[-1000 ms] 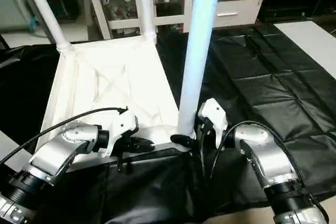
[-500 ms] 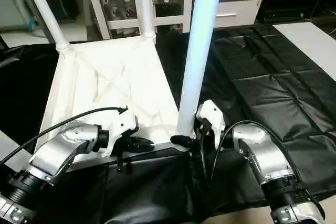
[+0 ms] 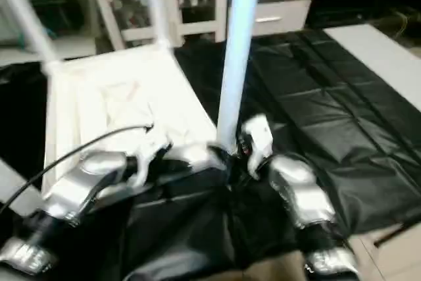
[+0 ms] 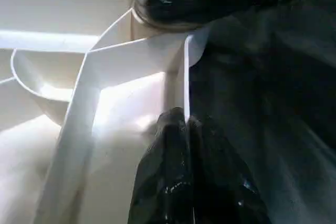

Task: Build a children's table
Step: Rotate leg to tighten

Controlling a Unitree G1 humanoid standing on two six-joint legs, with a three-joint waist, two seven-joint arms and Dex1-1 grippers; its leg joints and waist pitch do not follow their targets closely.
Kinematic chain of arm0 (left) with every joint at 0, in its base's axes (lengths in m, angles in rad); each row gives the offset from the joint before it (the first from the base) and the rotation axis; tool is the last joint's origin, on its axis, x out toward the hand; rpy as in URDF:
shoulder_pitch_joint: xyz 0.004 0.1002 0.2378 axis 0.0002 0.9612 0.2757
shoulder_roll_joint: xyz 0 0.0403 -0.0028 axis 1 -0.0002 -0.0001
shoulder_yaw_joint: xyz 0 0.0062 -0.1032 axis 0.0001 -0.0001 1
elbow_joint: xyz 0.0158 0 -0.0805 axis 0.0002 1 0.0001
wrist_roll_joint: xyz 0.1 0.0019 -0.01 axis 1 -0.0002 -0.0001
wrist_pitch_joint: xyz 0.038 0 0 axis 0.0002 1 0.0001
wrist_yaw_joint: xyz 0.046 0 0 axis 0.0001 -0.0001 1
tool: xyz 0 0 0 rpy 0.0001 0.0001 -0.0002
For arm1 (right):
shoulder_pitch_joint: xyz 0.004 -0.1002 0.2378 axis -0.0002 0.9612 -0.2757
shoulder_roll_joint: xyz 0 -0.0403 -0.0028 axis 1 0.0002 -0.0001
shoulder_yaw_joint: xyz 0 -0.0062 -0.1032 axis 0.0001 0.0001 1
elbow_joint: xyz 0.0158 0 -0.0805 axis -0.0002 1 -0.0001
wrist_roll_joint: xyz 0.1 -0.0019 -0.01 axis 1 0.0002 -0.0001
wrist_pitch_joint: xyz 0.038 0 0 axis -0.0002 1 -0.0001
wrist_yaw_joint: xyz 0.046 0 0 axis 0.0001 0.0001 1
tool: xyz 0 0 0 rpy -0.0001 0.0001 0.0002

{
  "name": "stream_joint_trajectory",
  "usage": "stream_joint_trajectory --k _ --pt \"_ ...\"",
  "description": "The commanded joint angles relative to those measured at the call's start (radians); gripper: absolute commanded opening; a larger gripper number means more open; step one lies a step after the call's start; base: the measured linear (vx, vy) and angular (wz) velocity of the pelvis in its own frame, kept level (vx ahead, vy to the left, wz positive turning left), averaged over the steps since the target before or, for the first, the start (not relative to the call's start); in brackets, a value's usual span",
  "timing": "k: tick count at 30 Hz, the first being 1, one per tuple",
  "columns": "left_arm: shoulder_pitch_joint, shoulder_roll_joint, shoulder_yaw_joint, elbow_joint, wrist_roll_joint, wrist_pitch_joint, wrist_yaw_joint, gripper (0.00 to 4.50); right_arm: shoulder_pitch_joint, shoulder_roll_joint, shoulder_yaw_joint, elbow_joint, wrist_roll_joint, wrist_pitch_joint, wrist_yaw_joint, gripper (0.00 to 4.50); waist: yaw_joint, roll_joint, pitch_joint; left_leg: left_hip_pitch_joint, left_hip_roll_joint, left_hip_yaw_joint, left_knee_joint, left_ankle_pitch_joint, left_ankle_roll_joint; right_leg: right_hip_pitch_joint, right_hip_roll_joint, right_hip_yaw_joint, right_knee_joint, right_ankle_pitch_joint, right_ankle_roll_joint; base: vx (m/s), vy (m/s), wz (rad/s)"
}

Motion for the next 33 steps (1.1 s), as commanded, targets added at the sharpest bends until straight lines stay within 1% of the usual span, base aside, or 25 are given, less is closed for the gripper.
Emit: stream_joint_trajectory --k 1,2,3,5,7,11,12,13,15,16,17,18,19,20,21,22,23,24,25,27,28,29,30,32,33 --pt "-0.023 -0.047 -0.025 0.058 0.009 -0.034 0.041 0.00 -0.062 0.048 -0.056 0.046 0.003 -0.002 -0.162 2.70 0.001 -0.007 -0.062 0.018 0.037 -0.029 -0.083 -0.262 -0.003 0.043 -0.050 0.017 -0.082 -0.288 -0.196 0.000 0.000 0.00" --pt "-0.051 -0.081 -0.013 0.110 0.026 -0.030 0.109 0.00 -0.086 0.079 -0.036 0.084 -0.040 -0.008 -0.234 2.70 0.000 0.000 -0.062 0.019 0.037 -0.028 -0.083 -0.264 -0.008 0.041 -0.051 0.018 -0.080 -0.286 -0.196 0.000 0.000 0.00" --pt "-0.071 -0.104 -0.004 0.144 0.036 -0.026 0.153 0.00 -0.103 0.098 -0.022 0.111 -0.068 -0.013 -0.278 2.70 -0.003 -0.002 -0.064 0.018 0.035 -0.029 -0.083 -0.262 -0.011 0.046 -0.053 0.017 -0.082 -0.283 -0.195 0.000 0.000 0.00" --pt "-0.117 -0.157 0.023 0.218 0.061 -0.003 0.284 0.00 -0.148 0.146 -0.006 0.178 -0.142 -0.023 -0.430 2.69 -0.006 0.000 -0.065 0.021 0.034 -0.029 -0.081 -0.259 -0.018 0.043 -0.052 0.017 -0.083 -0.277 -0.198 0.000 0.000 0.00" --pt "-0.154 -0.194 0.038 0.286 0.088 -0.013 0.382 0.00 -0.187 0.188 -0.002 0.236 -0.178 -0.029 -0.538 2.69 -0.003 0.001 -0.065 0.018 0.031 -0.027 -0.078 -0.246 -0.003 0.042 -0.051 0.018 -0.084 -0.257 -0.199 0.000 0.000 0.00" --pt "-0.201 -0.233 0.045 0.380 0.113 -0.065 0.469 0.00 -0.236 0.250 0.008 0.307 -0.213 -0.046 -0.670 2.69 0.003 -0.013 -0.071 0.015 0.030 -0.025 -0.075 -0.204 0.030 0.047 -0.053 0.017 -0.080 -0.219 -0.200 0.000 0.000 0.00" --pt "-0.207 -0.237 0.049 0.389 0.115 -0.074 0.480 0.00 -0.240 0.253 0.014 0.310 -0.223 -0.055 -0.676 2.68 0.009 -0.004 -0.072 0.016 0.032 -0.025 -0.075 -0.193 0.037 0.047 -0.054 0.016 -0.079 -0.210 -0.198 0.000 0.000 0.00" --pt "-0.213 -0.240 0.055 0.399 0.117 -0.085 0.489 0.00 -0.247 0.256 0.004 0.325 -0.222 -0.075 -0.681 2.66 0.011 -0.007 -0.071 0.016 0.033 -0.024 -0.075 -0.194 0.043 0.045 -0.053 0.016 -0.079 -0.209 -0.196 0.000 0.000 0.00" --pt "-0.218 -0.240 0.060 0.408 0.119 -0.101 0.490 0.00 -0.256 0.262 -0.022 0.344 -0.204 -0.105 -0.660 2.66 0.013 -0.003 -0.069 0.016 0.034 -0.024 -0.077 -0.214 0.045 0.045 -0.054 0.015 -0.081 -0.224 -0.193 0.000 0.000 0.00" --pt "-0.216 -0.237 0.060 0.406 0.119 -0.103 0.483 0.00 -0.256 0.264 -0.036 0.341 -0.190 -0.114 -0.642 2.66 0.014 -0.003 -0.069 0.017 0.034 -0.024 -0.078 -0.221 0.044 0.044 -0.054 0.015 -0.082 -0.232 -0.191 0.000 0.000 0.00" --pt "-0.216 -0.234 0.057 0.408 0.121 -0.109 0.476 0.00 -0.255 0.266 -0.041 0.337 -0.178 -0.120 -0.614 3.22 0.013 -0.004 -0.068 0.017 0.034 -0.025 -0.079 -0.234 0.045 0.044 -0.054 0.015 -0.083 -0.243 -0.188 0.000 0.000 0.00" --pt "-0.211 -0.229 0.052 0.405 0.123 -0.120 0.464 0.00 -0.246 0.262 -0.033 0.321 -0.173 -0.132 -0.575 3.22 0.014 0.003 -0.068 0.017 0.035 -0.026 -0.081 -0.244 0.042 0.045 -0.055 0.014 -0.083 -0.253 -0.185 0.000 0.000 0.00" --pt "-0.196 -0.214 0.044 0.379 0.121 -0.123 0.432 0.00 -0.216 0.247 -0.020 0.266 -0.171 -0.146 -0.540 3.36 0.013 -0.001 -0.067 0.017 0.035 -0.025 -0.081 -0.249 0.042 0.044 -0.054 0.014 -0.085 -0.256 -0.182 0.000 0.000 0.00" --pt "-0.186 -0.203 0.037 0.359 0.119 -0.124 0.410 0.00 -0.202 0.240 -0.021 0.234 -0.164 -0.140 -0.530 3.35 0.015 0.006 -0.066 0.017 0.036 -0.025 -0.083 -0.260 0.043 0.044 -0.054 0.013 -0.087 -0.254 -0.175 0.000 0.000 0.00" --pt "-0.184 -0.201 0.036 0.355 0.118 -0.125 0.405 0.00 -0.199 0.239 -0.021 0.228 -0.163 -0.139 -0.529 3.56 0.011 0.006 -0.067 0.009 0.036 -0.030 -0.086 -0.255 0.043 0.052 -0.056 0.012 -0.083 -0.241 -0.172 0.000 0.000 0.00" --pt "-0.158 -0.177 0.027 0.301 0.114 -0.122 0.367 0.00 -0.167 0.210 -0.015 0.152 -0.150 -0.115 -0.495 3.56 0.006 0.018 -0.066 0.008 0.039 -0.033 -0.090 -0.258 0.040 0.055 -0.056 0.007 -0.084 -0.225 -0.173 0.000 0.000 0.00" --pt "-0.158 -0.177 0.027 0.301 0.114 -0.122 0.367 0.00 -0.167 0.210 -0.015 0.152 -0.150 -0.115 -0.495 3.71 0.002 0.014 -0.068 0.006 0.038 -0.034 -0.087 -0.252 0.042 0.057 -0.055 0.004 -0.080 -0.209 -0.177 0.000 0.000 0.00" --pt "-0.144 -0.161 0.024 0.270 0.111 -0.123 0.345 0.00 -0.151 0.192 -0.014 0.109 -0.132 -0.077 -0.463 3.80 -0.003 0.010 -0.073 0.006 0.038 -0.034 -0.085 -0.230 0.052 0.062 -0.058 -0.001 -0.076 -0.177 -0.195 0.000 0.000 0.00" --pt "-0.108 -0.117 0.011 0.187 0.102 -0.098 0.281 0.00 -0.100 0.125 0.003 -0.013 -0.071 0.038 -0.318 3.86 0.004 0.000 -0.071 0.004 0.038 -0.031 -0.081 -0.197 0.078 0.068 -0.061 0.001 -0.073 -0.154 -0.205 0.000 0.000 0.00" --pt "-0.083 -0.085 -0.006 0.134 0.093 -0.083 0.221 0.00 -0.068 0.076 0.024 -0.080 -0.060 0.077 -0.248 4.03 0.007 0.006 -0.075 0.005 0.043 -0.030 -0.075 -0.134 0.111 0.061 -0.060 0.000 -0.069 -0.103 -0.222 0.000 0.000 0.00" --pt "-0.071 -0.070 -0.013 0.111 0.085 -0.074 0.193 0.00 -0.055 0.052 0.034 -0.106 -0.056 0.088 -0.213 4.15 0.010 0.006 -0.077 0.008 0.044 -0.027 -0.072 -0.122 0.115 0.060 -0.059 0.000 -0.066 -0.085 -0.229 0.000 0.000 0.00" --pt "-0.049 -0.045 -0.026 0.071 0.073 -0.058 0.143 0.00 -0.031 0.009 0.051 -0.149 -0.048 0.104 -0.151 4.15 0.008 0.005 -0.074 0.005 0.043 -0.026 -0.071 -0.115 0.122 0.058 -0.059 -0.001 -0.065 -0.077 -0.240 0.000 0.000 0.00" --pt "-0.030 -0.020 -0.040 0.037 0.059 -0.043 0.095 0.00 -0.014 -0.027 0.058 -0.180 -0.045 0.105 -0.098 4.15 0.012 0.007 -0.073 0.006 0.044 -0.026 -0.072 -0.126 0.121 0.059 -0.060 -0.001 -0.065 -0.088 -0.241 0.000 0.000 0.00" --pt "0.000 0.029 -0.071 -0.014 0.041 -0.046 0.008 0.00 0.014 -0.091 0.066 -0.231 -0.036 0.108 -0.007 4.15 0.014 0.005 -0.071 0.013 0.049 -0.024 -0.075 -0.150 0.110 0.050 -0.059 0.001 -0.068 -0.130 -0.242 0.000 0.000 0.00" --pt "0.000 0.029 -0.071 -0.014 0.041 -0.046 0.008 0.00 0.014 -0.091 0.066 -0.231 -0.036 0.108 -0.007 4.15 0.017 0.007 -0.072 0.015 0.050 -0.025 -0.076 -0.153 0.103 0.052 -0.058 0.002 -0.067 -0.132 -0.240 0.000 0.000 0.00"
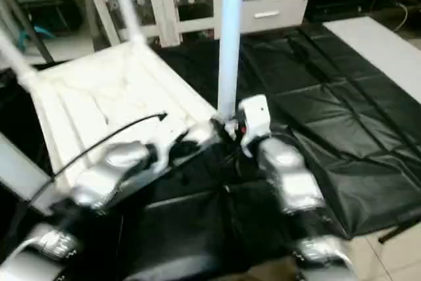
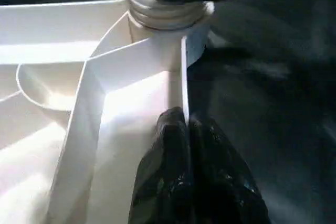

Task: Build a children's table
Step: Rotate leg to tighten

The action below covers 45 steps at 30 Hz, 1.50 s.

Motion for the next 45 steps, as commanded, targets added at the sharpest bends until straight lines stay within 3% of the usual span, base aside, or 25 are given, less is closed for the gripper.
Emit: stream_joint_trajectory --k 1,6,8,12,16,21,22,32,42,45 --pt "0.032 0.042 -0.056 -0.050 -0.019 0.020 -0.113 0.00 0.019 -0.055 0.022 -0.071 0.031 0.015 0.119 4.15 0.005 -0.019 -0.068 0.020 0.049 -0.022 -0.069 -0.164 0.095 0.050 -0.045 0.026 -0.058 -0.141 -0.249 0.000 0.000 0.00" --pt "0.064 0.109 -0.085 -0.149 -0.084 0.055 -0.277 0.00 0.086 -0.226 0.096 -0.169 0.071 0.069 0.382 4.15 0.027 -0.022 -0.063 0.026 0.053 -0.018 -0.073 -0.194 0.078 0.047 -0.049 0.031 -0.063 -0.201 -0.230 0.000 0.000 0.00" --pt "0.065 0.123 -0.099 -0.172 -0.096 0.084 -0.314 0.00 0.100 -0.263 0.118 -0.181 0.074 0.085 0.442 4.15 0.033 -0.025 -0.062 0.028 0.053 -0.016 -0.072 -0.199 0.071 0.044 -0.050 0.033 -0.064 -0.209 -0.230 0.000 0.000 0.00" --pt "0.051 0.120 -0.106 -0.146 -0.074 0.077 -0.309 0.00 0.115 -0.272 0.136 -0.182 0.060 0.082 0.479 4.15 0.036 -0.039 -0.061 0.022 0.052 -0.019 -0.073 -0.194 0.068 0.048 -0.054 0.034 -0.065 -0.238 -0.222 0.000 0.000 0.00" --pt "0.039 0.120 -0.095 -0.130 -0.066 0.075 -0.298 0.00 0.100 -0.248 0.138 -0.143 0.052 0.079 0.451 4.15 0.036 -0.036 -0.060 0.025 0.051 -0.021 -0.075 -0.216 0.051 0.045 -0.054 0.033 -0.071 -0.290 -0.204 0.000 0.000 0.00" --pt "0.038 0.123 -0.095 -0.135 -0.062 0.082 -0.296 0.00 0.089 -0.232 0.128 -0.121 0.054 0.086 0.452 3.78 0.034 -0.035 -0.062 0.024 0.050 -0.022 -0.077 -0.215 0.044 0.047 -0.053 0.032 -0.069 -0.277 -0.203 0.000 0.000 0.00" --pt "0.039 0.121 -0.094 -0.137 -0.062 0.083 -0.294 0.00 0.088 -0.231 0.126 -0.116 0.049 0.083 0.453 3.72 0.032 -0.030 -0.062 0.025 0.050 -0.022 -0.076 -0.214 0.043 0.046 -0.051 0.032 -0.069 -0.262 -0.207 0.000 0.000 0.00" --pt "0.045 0.120 -0.093 -0.131 -0.061 0.081 -0.302 0.00 0.085 -0.224 0.113 -0.103 0.053 0.087 0.457 2.82 0.033 -0.037 -0.063 0.023 0.050 -0.022 -0.074 -0.199 0.053 0.048 -0.052 0.031 -0.067 -0.254 -0.213 0.000 0.000 0.00" --pt "0.060 0.124 -0.085 -0.137 -0.071 0.094 -0.305 0.00 0.089 -0.189 0.088 -0.088 0.055 0.081 0.413 2.70 0.028 -0.034 -0.062 0.023 0.049 -0.023 -0.078 -0.227 0.036 0.048 -0.051 0.031 -0.069 -0.274 -0.206 0.000 0.000 0.00" --pt "0.052 0.100 -0.078 -0.118 -0.076 0.091 -0.290 0.00 0.062 -0.119 0.058 -0.022 0.024 0.047 0.280 2.70 0.018 -0.035 -0.058 0.020 0.047 -0.024 -0.082 -0.257 0.021 0.047 -0.054 0.030 -0.076 -0.329 -0.195 0.000 0.000 0.00"
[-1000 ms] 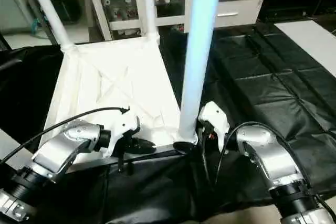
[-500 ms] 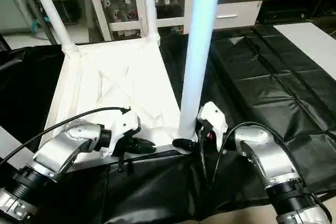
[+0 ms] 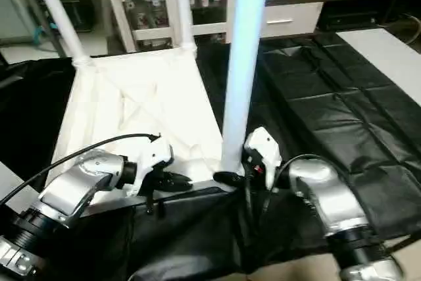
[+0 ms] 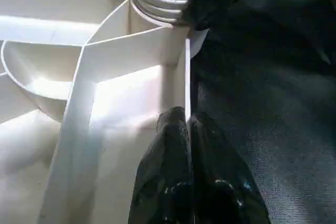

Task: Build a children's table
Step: Rotate leg to tighten

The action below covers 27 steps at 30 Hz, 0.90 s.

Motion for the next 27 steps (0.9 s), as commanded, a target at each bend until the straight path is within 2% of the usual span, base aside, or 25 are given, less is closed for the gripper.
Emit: stream_joint_trajectory --k 1,2,3,4,5,6,7,8,9,10,11,12,13,14,15,16,17,18,20,22,23,25,27 --pt "-0.010 -0.038 -0.019 0.027 -0.006 -0.007 0.007 0.00 -0.050 0.071 -0.042 0.075 -0.038 -0.014 -0.175 2.70 -0.002 -0.016 -0.055 0.015 0.045 -0.028 -0.083 -0.261 0.017 0.036 -0.051 0.027 -0.078 -0.344 -0.189 0.000 0.000 0.00" --pt "-0.017 -0.056 -0.013 0.047 -0.003 -0.014 0.027 0.00 -0.062 0.100 -0.053 0.096 -0.044 -0.016 -0.226 2.69 -0.015 -0.016 -0.052 0.015 0.043 -0.030 -0.087 -0.284 0.001 0.035 -0.050 0.025 -0.081 -0.374 -0.184 0.000 0.000 0.00" --pt "-0.044 -0.109 -0.001 0.114 0.013 -0.033 0.096 0.00 -0.093 0.174 -0.077 0.145 -0.066 -0.038 -0.366 2.69 -0.024 0.001 -0.051 0.018 0.040 -0.034 -0.088 -0.317 -0.017 0.032 -0.050 0.023 -0.083 -0.414 -0.172 -0.057 0.002 -0.06" --pt "-0.057 -0.132 0.004 0.142 0.020 -0.042 0.128 0.00 -0.105 0.200 -0.087 0.165 -0.072 -0.042 -0.418 2.69 -0.035 -0.009 -0.050 0.023 0.039 -0.036 -0.089 -0.360 -0.036 0.030 -0.049 0.020 -0.092 -0.452 -0.159 0.000 0.000 0.00" --pt "-0.064 -0.144 0.009 0.158 0.023 -0.044 0.147 0.00 -0.112 0.211 -0.090 0.175 -0.076 -0.044 -0.442 2.69 -0.038 -0.011 -0.051 0.023 0.038 -0.037 -0.090 -0.365 -0.038 0.032 -0.049 0.019 -0.093 -0.460 -0.153 0.000 0.000 0.00" --pt "-0.095 -0.194 0.030 0.219 0.033 -0.052 0.228 0.00 -0.137 0.252 -0.102 0.218 -0.095 -0.058 -0.536 2.69 -0.044 -0.006 -0.049 0.022 0.038 -0.036 -0.090 -0.376 -0.038 0.029 -0.049 0.021 -0.095 -0.466 -0.147 0.000 0.000 0.00" --pt "-0.115 -0.223 0.043 0.256 0.040 -0.058 0.279 0.00 -0.153 0.276 -0.108 0.245 -0.103 -0.063 -0.585 2.69 -0.045 -0.006 -0.048 0.026 0.036 -0.036 -0.089 -0.384 -0.039 0.025 -0.049 0.020 -0.100 -0.476 -0.145 0.000 0.000 0.00" --pt "-0.146 -0.263 0.066 0.310 0.046 -0.053 0.361 0.00 -0.179 0.307 -0.111 0.288 -0.120 -0.081 -0.660 2.69 -0.045 0.004 -0.052 0.034 0.036 -0.036 -0.086 -0.393 -0.042 0.023 -0.048 0.020 -0.101 -0.476 -0.145 0.000 0.000 0.00" --pt "-0.169 -0.293 0.083 0.351 0.051 -0.050 0.421 0.00 -0.199 0.330 -0.114 0.322 -0.134 -0.094 -0.715 2.69 -0.048 0.000 -0.050 0.033 0.035 -0.034 -0.086 -0.399 -0.042 0.020 -0.046 0.019 -0.104 -0.476 -0.145 0.000 0.000 0.00" --pt "-0.192 -0.316 0.096 0.390 0.061 -0.052 0.479 0.00 -0.222 0.352 -0.119 0.360 -0.144 -0.101 -0.767 2.68 -0.050 0.000 -0.055 0.029 0.033 -0.038 -0.087 -0.392 -0.041 0.029 -0.048 0.016 -0.103 -0.453 -0.145 0.000 0.000 0.00" --pt "-0.198 -0.322 0.100 0.401 0.064 -0.054 0.498 0.00 -0.229 0.358 -0.120 0.370 -0.147 -0.103 -0.781 2.68 -0.048 -0.001 -0.056 0.028 0.033 -0.037 -0.088 -0.379 -0.033 0.030 -0.047 0.016 -0.103 -0.434 -0.147 0.000 0.000 0.00" --pt "-0.226 -0.348 0.119 0.453 0.083 -0.069 0.594 0.00 -0.256 0.384 -0.128 0.417 -0.160 -0.108 -0.849 2.68 -0.046 0.009 -0.055 0.028 0.033 -0.033 -0.087 -0.362 -0.020 0.027 -0.046 0.017 -0.104 -0.396 -0.156 0.000 0.000 0.00" --pt "-0.248 -0.367 0.133 0.491 0.097 -0.091 0.666 0.00 -0.277 0.405 -0.129 0.451 -0.169 -0.111 -0.890 2.68 -0.044 0.013 -0.056 0.030 0.033 -0.032 -0.086 -0.361 -0.014 0.027 -0.045 0.017 -0.103 -0.384 -0.164 0.000 0.000 0.00" --pt "-0.270 -0.386 0.146 0.532 0.110 -0.118 0.721 0.00 -0.298 0.428 -0.129 0.487 -0.185 -0.118 -0.935 2.68 -0.043 0.010 -0.055 0.033 0.032 -0.029 -0.084 -0.363 -0.009 0.024 -0.044 0.017 -0.106 -0.387 -0.167 0.000 0.000 0.00" --pt "-0.280 -0.397 0.149 0.549 0.116 -0.126 0.734 0.00 -0.309 0.442 -0.120 0.499 -0.201 -0.128 -0.953 2.68 -0.044 0.010 -0.056 0.035 0.030 -0.027 -0.082 -0.363 -0.007 0.022 -0.043 0.017 -0.108 -0.389 -0.169 0.000 0.000 0.00" --pt "-0.290 -0.407 0.153 0.569 0.121 -0.136 0.744 0.00 -0.319 0.455 -0.116 0.515 -0.215 -0.141 -0.972 2.68 -0.036 0.009 -0.059 0.033 0.033 -0.027 -0.082 -0.329 0.006 0.028 -0.046 0.018 -0.104 -0.355 -0.175 0.000 0.000 0.00" --pt "-0.295 -0.412 0.156 0.580 0.123 -0.140 0.746 0.00 -0.324 0.461 -0.111 0.523 -0.225 -0.150 -0.981 2.68 -0.035 0.009 -0.059 0.028 0.033 -0.027 -0.083 -0.313 0.013 0.030 -0.047 0.019 -0.103 -0.342 -0.177 0.000 0.000 0.00" --pt "-0.296 -0.413 0.155 0.578 0.125 -0.143 0.738 0.00 -0.328 0.465 -0.117 0.526 -0.221 -0.160 -0.979 2.68 -0.032 0.004 -0.061 0.020 0.035 -0.028 -0.085 -0.283 0.022 0.037 -0.049 0.018 -0.098 -0.320 -0.178 0.000 0.000 0.00" --pt "-0.301 -0.411 0.157 0.585 0.127 -0.156 0.732 0.00 -0.342 0.476 -0.150 0.547 -0.199 -0.198 -0.979 2.67 -0.029 0.005 -0.064 0.014 0.037 -0.029 -0.083 -0.246 0.038 0.042 -0.052 0.018 -0.090 -0.285 -0.185 0.000 0.000 0.00" --pt "-0.300 -0.395 0.153 0.587 0.125 -0.168 0.723 0.00 -0.347 0.478 -0.175 0.543 -0.170 -0.245 -0.946 2.67 -0.025 0.006 -0.065 0.015 0.038 -0.027 -0.081 -0.234 0.052 0.041 -0.056 0.018 -0.090 -0.273 -0.189 0.000 0.000 0.00" --pt "-0.295 -0.379 0.151 0.583 0.125 -0.179 0.715 0.00 -0.342 0.471 -0.172 0.518 -0.166 -0.261 -0.917 3.22 -0.024 0.007 -0.066 0.012 0.038 -0.028 -0.081 -0.220 0.061 0.045 -0.056 0.017 -0.086 -0.260 -0.192 0.000 0.000 0.00" --pt "-0.283 -0.360 0.148 0.570 0.128 -0.188 0.698 0.00 -0.323 0.454 -0.155 0.468 -0.177 -0.254 -0.900 3.38 -0.020 0.006 -0.067 0.011 0.039 -0.028 -0.079 -0.197 0.074 0.045 -0.053 0.016 -0.083 -0.234 -0.197 0.000 0.000 0.00" --pt "-0.264 -0.338 0.143 0.543 0.128 -0.193 0.658 0.00 -0.298 0.434 -0.139 0.403 -0.188 -0.235 -0.888 3.55 -0.025 0.005 -0.066 -0.003 0.038 -0.032 -0.081 -0.168 0.087 0.056 -0.054 0.014 -0.074 -0.197 -0.190 0.000 0.000 0.00"
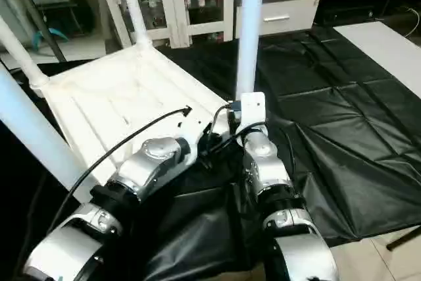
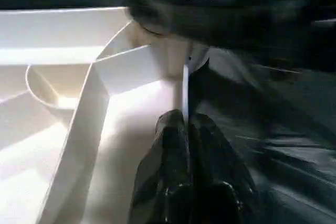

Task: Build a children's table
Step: Rotate leg to tighten

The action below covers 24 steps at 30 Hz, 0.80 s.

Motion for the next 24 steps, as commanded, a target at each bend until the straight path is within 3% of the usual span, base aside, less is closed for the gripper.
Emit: stream_joint_trajectory --k 1,5,6,7,8,10,11,12,15,17,21,22,24 --pt "0.030 0.043 0.013 -0.034 0.021 -0.002 -0.032 0.00 0.018 0.000 0.044 -0.103 0.003 0.027 0.049 3.71 0.004 -0.021 -0.074 0.000 0.039 -0.033 -0.077 -0.142 0.089 0.058 -0.051 0.014 -0.054 -0.181 -0.187 0.000 0.000 0.00" --pt "0.100 0.118 -0.058 -0.153 0.006 -0.019 -0.262 0.00 0.062 -0.055 0.079 -0.213 0.024 0.111 0.177 3.92 0.006 -0.018 -0.079 0.013 0.042 -0.026 -0.063 -0.085 0.125 0.046 -0.048 0.020 -0.043 -0.075 -0.244 0.000 0.000 0.00" --pt "0.100 0.118 -0.058 -0.153 0.006 -0.019 -0.262 0.00 0.062 -0.055 0.079 -0.213 0.024 0.111 0.177 4.00 0.009 -0.015 -0.078 0.015 0.044 -0.024 -0.064 -0.087 0.131 0.045 -0.048 0.020 -0.042 -0.068 -0.256 0.000 0.000 0.00" --pt "0.140 0.178 -0.106 -0.224 0.004 -0.019 -0.373 0.00 0.098 -0.118 0.116 -0.272 0.032 0.137 0.301 4.08 0.017 -0.013 -0.078 0.021 0.047 -0.024 -0.064 -0.106 0.125 0.044 -0.047 0.019 -0.041 -0.075 -0.259 0.000 0.000 0.00" --pt "0.140 0.178 -0.106 -0.224 0.004 -0.019 -0.373 0.00 0.098 -0.118 0.116 -0.272 0.032 0.137 0.301 4.08 0.018 -0.013 -0.076 0.021 0.050 -0.024 -0.065 -0.110 0.123 0.045 -0.048 0.021 -0.042 -0.078 -0.257 0.000 0.000 0.00" --pt "0.179 0.237 -0.145 -0.302 -0.021 0.003 -0.473 0.00 0.143 -0.209 0.144 -0.340 0.033 0.184 0.420 4.08 0.027 -0.014 -0.074 0.026 0.052 -0.021 -0.068 -0.133 0.104 0.042 -0.046 0.022 -0.043 -0.099 -0.255 0.000 0.000 0.00" --pt "0.182 0.242 -0.148 -0.308 -0.023 0.004 -0.480 0.00 0.147 -0.216 0.146 -0.345 0.033 0.186 0.429 4.08 0.032 -0.019 -0.070 0.024 0.054 -0.021 -0.072 -0.159 0.091 0.042 -0.046 0.024 -0.043 -0.127 -0.247 0.000 0.000 0.00" --pt "0.194 0.259 -0.159 -0.336 -0.035 0.012 -0.513 0.00 0.164 -0.249 0.154 -0.370 0.033 0.199 0.468 4.08 0.033 -0.017 -0.067 0.026 0.054 -0.021 -0.078 -0.189 0.070 0.041 -0.047 0.024 -0.047 -0.180 -0.234 0.000 0.000 0.00" --pt "0.233 0.311 -0.183 -0.432 -0.070 0.060 -0.622 0.00 0.230 -0.362 0.172 -0.470 0.114 0.230 0.680 4.08 0.039 -0.022 -0.060 0.029 0.056 -0.021 -0.085 -0.264 0.039 0.041 -0.049 0.031 -0.054 -0.251 -0.210 0.000 0.000 0.00" --pt "0.246 0.332 -0.193 -0.471 -0.086 0.102 -0.675 0.00 0.262 -0.418 0.171 -0.500 0.145 0.256 0.765 4.08 0.047 -0.023 -0.061 0.033 0.058 -0.021 -0.085 -0.273 0.032 0.038 -0.051 0.034 -0.057 -0.270 -0.205 0.000 0.000 0.00" --pt "0.254 0.351 -0.202 -0.499 -0.101 0.133 -0.716 0.00 0.287 -0.464 0.172 -0.504 0.161 0.241 0.848 4.08 0.051 -0.026 -0.062 0.029 0.054 -0.021 -0.082 -0.245 0.033 0.038 -0.053 0.034 -0.058 -0.269 -0.208 0.000 0.000 0.00" --pt "0.257 0.354 -0.202 -0.504 -0.102 0.133 -0.722 0.00 0.296 -0.476 0.171 -0.502 0.173 0.235 0.884 4.08 0.051 -0.017 -0.062 0.030 0.053 -0.020 -0.080 -0.239 0.036 0.035 -0.052 0.035 -0.057 -0.264 -0.211 0.000 0.000 0.00" --pt "0.260 0.360 -0.204 -0.513 -0.105 0.137 -0.728 0.00 0.302 -0.488 0.173 -0.505 0.179 0.233 0.911 4.08 0.050 -0.023 -0.062 0.027 0.052 -0.020 -0.081 -0.235 0.038 0.037 -0.050 0.033 -0.058 -0.256 -0.213 0.000 0.000 0.00"
